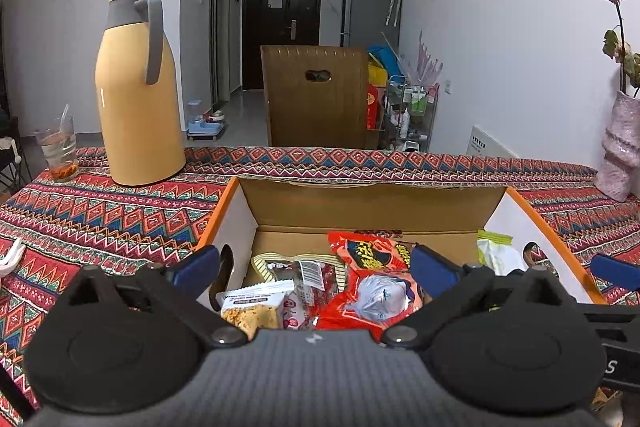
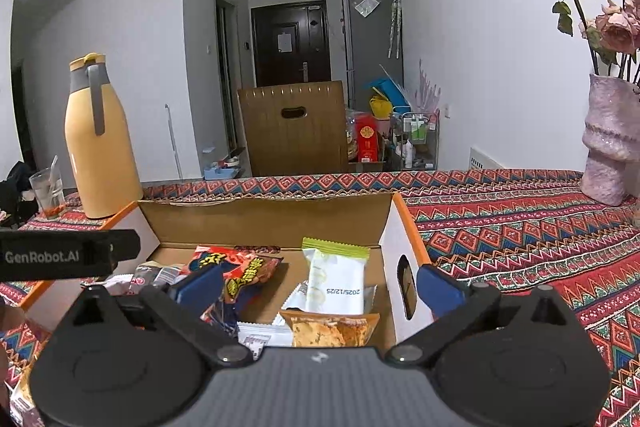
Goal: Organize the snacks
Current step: 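Move both grippers back toward the remaining snacks beside the box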
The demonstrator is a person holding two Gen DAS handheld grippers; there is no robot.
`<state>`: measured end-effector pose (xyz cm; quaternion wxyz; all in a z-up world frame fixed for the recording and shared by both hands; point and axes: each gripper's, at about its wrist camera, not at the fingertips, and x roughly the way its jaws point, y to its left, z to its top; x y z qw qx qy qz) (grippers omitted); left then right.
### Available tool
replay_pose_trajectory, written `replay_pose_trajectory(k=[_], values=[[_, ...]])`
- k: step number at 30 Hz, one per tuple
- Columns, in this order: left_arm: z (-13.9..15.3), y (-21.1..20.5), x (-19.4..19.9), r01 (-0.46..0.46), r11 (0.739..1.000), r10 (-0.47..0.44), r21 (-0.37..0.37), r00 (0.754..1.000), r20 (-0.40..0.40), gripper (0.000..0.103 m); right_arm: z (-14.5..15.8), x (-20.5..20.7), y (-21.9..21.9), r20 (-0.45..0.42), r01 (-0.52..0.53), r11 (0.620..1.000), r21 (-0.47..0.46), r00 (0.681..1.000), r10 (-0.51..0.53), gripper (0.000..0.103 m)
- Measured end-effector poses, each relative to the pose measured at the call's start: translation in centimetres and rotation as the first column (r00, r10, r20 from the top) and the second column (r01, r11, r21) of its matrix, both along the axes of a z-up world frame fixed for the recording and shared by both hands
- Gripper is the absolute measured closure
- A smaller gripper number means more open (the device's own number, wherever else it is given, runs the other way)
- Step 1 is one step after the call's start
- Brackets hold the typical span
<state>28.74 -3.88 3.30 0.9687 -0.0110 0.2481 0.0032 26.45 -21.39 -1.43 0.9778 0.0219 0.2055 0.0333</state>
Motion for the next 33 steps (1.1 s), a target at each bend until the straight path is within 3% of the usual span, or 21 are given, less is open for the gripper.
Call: replay_pose_trajectory(k=[12, 18, 26, 33], values=[[2.9, 0.0, -2.5, 0.011, 1.0, -0.01, -0.01, 0.998, 0.055, 0.0, 2.3, -2.3, -0.1, 0.051, -0.017, 1.0, -0.022, 0.999, 0.018, 0.0], [3.5, 0.7, -4.7, 0.034, 0.999, -0.033, -0.013, 0.998, 0.046, 0.0, 2.9, -5.0, -0.3, 0.051, -0.032, 0.999, -0.04, 0.998, 0.034, 0.0], [2.5, 2.6, -7.8, 0.049, 0.998, -0.05, -0.03, 0.999, -0.01, 0.0, 1.3, -8.3, -1.5, -0.002, -0.031, 0.998, -0.055, 1.0, 0.031, 0.0], [-0.2, 4.2, -10.2, 0.037, 0.999, -0.038, -0.015, 0.996, -0.076, 0.0, -1.6, -9.8, -2.7, -0.106, -0.036, 0.994, -0.1, 0.994, 0.025, 0.0]])
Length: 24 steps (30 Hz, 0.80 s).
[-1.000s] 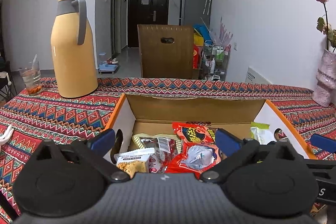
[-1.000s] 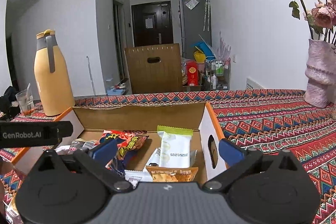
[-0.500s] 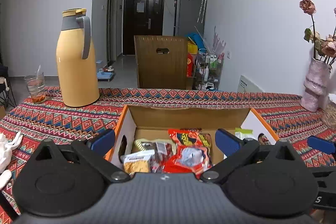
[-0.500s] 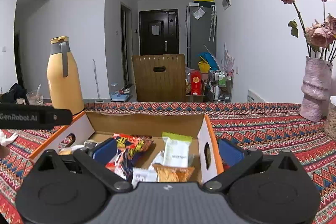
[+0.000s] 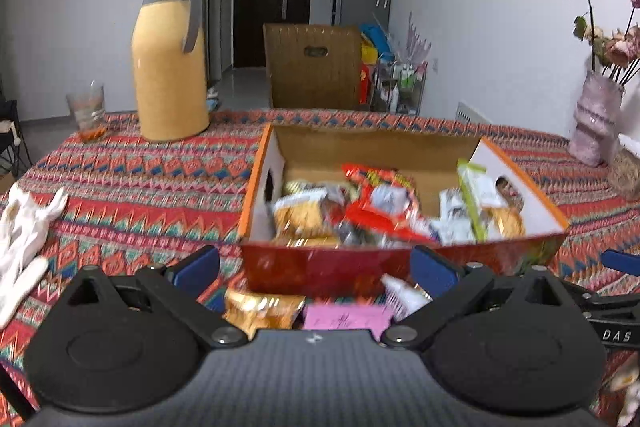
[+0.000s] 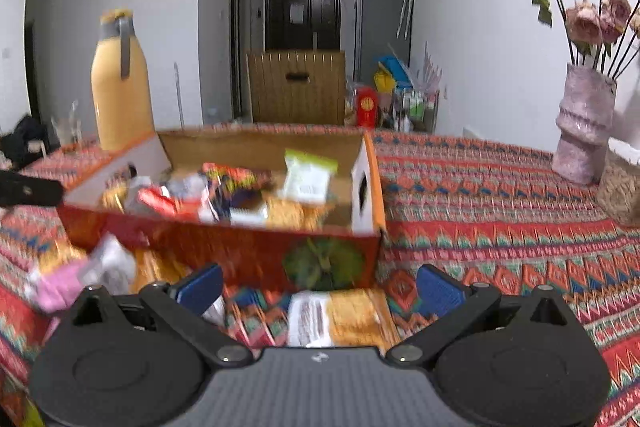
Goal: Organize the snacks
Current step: 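Move both grippers back toward the remaining snacks beside the box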
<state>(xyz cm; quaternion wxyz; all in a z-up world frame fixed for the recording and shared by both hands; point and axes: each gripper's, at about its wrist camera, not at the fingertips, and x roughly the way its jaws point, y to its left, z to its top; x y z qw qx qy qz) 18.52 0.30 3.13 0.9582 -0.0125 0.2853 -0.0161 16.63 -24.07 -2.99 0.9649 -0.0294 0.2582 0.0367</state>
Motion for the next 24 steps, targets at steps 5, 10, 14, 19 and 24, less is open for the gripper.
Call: replay_pose_trajectory(k=[5, 10, 14, 19, 24], values=[[-1.9, 1.2, -0.7, -0.027, 1.0, 0.027, -0.007, 0.999, -0.033, 0.0, -1.9, 1.1, -0.8, -0.092, 0.022, 0.999, -0.03, 0.995, -0.025, 0.0], [-2.7, 1.6, -0.8, -0.036, 0.999, 0.036, -0.015, 0.999, -0.034, 0.0, -3.4, 3.4, -1.0, -0.164, 0.043, 0.999, -0.033, 0.985, -0.048, 0.002], [-3.1, 1.8, -0.8, -0.03, 0.999, 0.029, -0.035, 0.999, -0.028, 0.0, -4.0, 4.5, -1.0, -0.186, 0.038, 0.999, 0.0, 0.982, -0.037, 0.013], [-3.8, 1.9, -0.4, -0.029, 0.999, 0.026, -0.046, 0.998, -0.055, 0.0, -4.0, 4.3, -0.8, -0.16, 0.018, 1.0, 0.015, 0.987, -0.015, 0.036], [-4.0, 2.0, -0.3, -0.031, 0.998, 0.028, -0.054, 0.998, -0.061, 0.0, -3.9, 3.5, -0.2, -0.13, -0.011, 1.0, -0.006, 0.992, 0.01, 0.054]])
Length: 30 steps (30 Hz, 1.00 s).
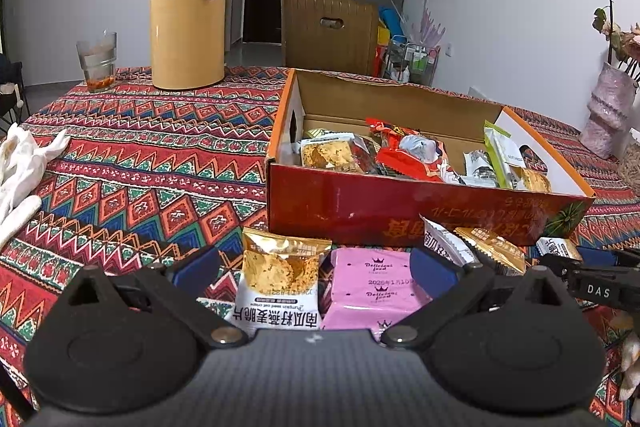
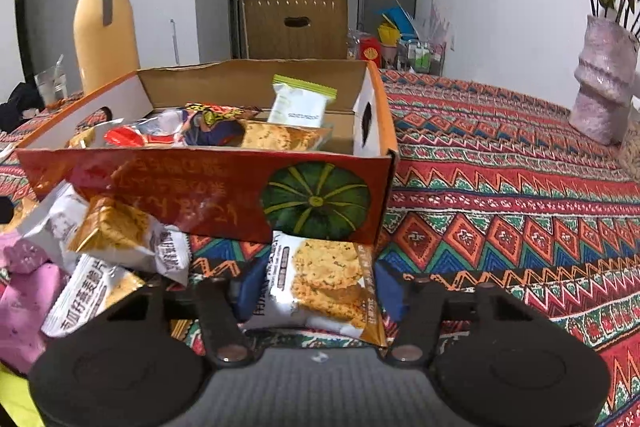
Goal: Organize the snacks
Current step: 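Move both grippers back toward the remaining snacks beside the box, then grasp a cracker packet with the right gripper while the left grasps another cracker packet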
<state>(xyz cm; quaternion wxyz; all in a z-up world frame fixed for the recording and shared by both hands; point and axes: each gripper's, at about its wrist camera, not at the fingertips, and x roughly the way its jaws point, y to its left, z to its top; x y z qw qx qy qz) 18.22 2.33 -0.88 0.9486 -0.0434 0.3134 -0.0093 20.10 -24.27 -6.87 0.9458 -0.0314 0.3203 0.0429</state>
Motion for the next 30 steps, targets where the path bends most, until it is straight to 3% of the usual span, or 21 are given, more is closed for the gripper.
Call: replay_pose_trajectory(k=[9, 15, 20, 27, 30], values=[[0.8, 0.7, 0.3, -0.021, 1.0, 0.021, -0.015, 0.999, -0.041, 0.0, 1.7, -2.5, -0.2, 0.127, 0.004, 1.0, 0.016, 0.992, -0.006, 0.058], [1.0, 1.1, 1.5, -0.045, 0.994, 0.053, 0.096, 0.995, -0.082, 0.0, 2.1, -2.9, -1.1, 0.155, 0.023, 0.998, 0.055, 0.987, -0.031, 0.058], [-0.5, 1.4, 2.9, -0.046, 0.989, 0.065, 0.139, 0.988, -0.142, 0.0, 2.3, -3.3, -1.2, 0.172, 0.019, 0.998, 0.066, 0.985, -0.03, 0.058], [-1.7, 2.4, 3.5, -0.083, 0.992, 0.097, 0.098, 0.984, -0.15, 0.001, 2.3, -3.5, -1.2, 0.177, 0.014, 0.998, 0.069, 0.984, -0.026, 0.058], [-2.2, 3.1, 3.7, -0.1, 0.992, 0.112, 0.078, 0.979, -0.171, 0.013, 2.2, -3.5, -1.2, 0.173, 0.016, 0.998, 0.068, 0.985, -0.027, 0.057]])
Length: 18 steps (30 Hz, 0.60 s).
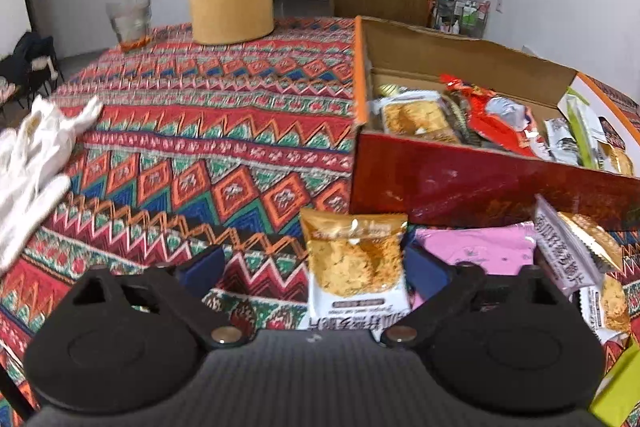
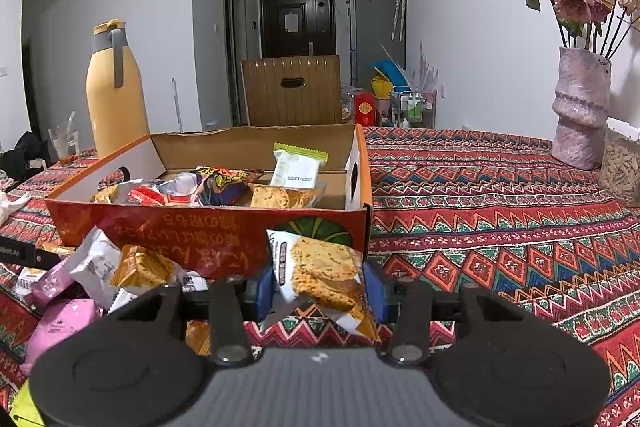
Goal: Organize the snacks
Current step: 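Grasp a cracker packet with the right gripper while the left grasps another cracker packet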
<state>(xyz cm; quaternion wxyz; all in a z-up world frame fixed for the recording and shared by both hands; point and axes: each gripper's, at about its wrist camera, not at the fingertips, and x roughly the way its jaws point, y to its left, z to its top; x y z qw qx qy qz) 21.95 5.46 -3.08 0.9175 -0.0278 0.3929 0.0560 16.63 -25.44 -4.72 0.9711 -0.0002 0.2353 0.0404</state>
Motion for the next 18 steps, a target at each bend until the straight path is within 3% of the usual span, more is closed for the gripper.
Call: replay_pose_trajectory(k=[4, 7, 9, 10, 18], values=[[-0.3, 0.1, -0.1, 0.009, 1.0, -0.009, -0.009, 1.0, 0.002, 0.018, -0.1, 0.1, 0.0, -0.005, 0.002, 1.0, -0.002, 1.0, -0.002, 0.057], [-0.3, -0.5, -0.4, 0.028, 0.999, -0.028, 0.021, 0.999, 0.021, 0.033, -0.3, 0.3, 0.1, -0.013, 0.002, 1.0, -0.006, 1.0, -0.002, 0.057], [-0.4, -1.0, -0.7, 0.043, 0.998, -0.044, 0.038, 0.998, 0.038, 0.053, -0.4, 0.3, 0.2, -0.015, 0.003, 1.0, -0.009, 1.0, -0.003, 0.057], [-0.3, -1.2, -0.8, 0.052, 0.998, -0.053, 0.04, 0.998, 0.045, 0.058, -0.4, 0.4, 0.2, -0.016, 0.003, 1.0, -0.011, 1.0, -0.003, 0.057], [0.3, -2.0, -1.8, 0.072, 0.994, -0.08, 0.08, 0.992, 0.098, 0.061, -0.5, 0.3, 0.3, -0.004, -0.001, 1.0, -0.019, 1.0, 0.001, 0.057]])
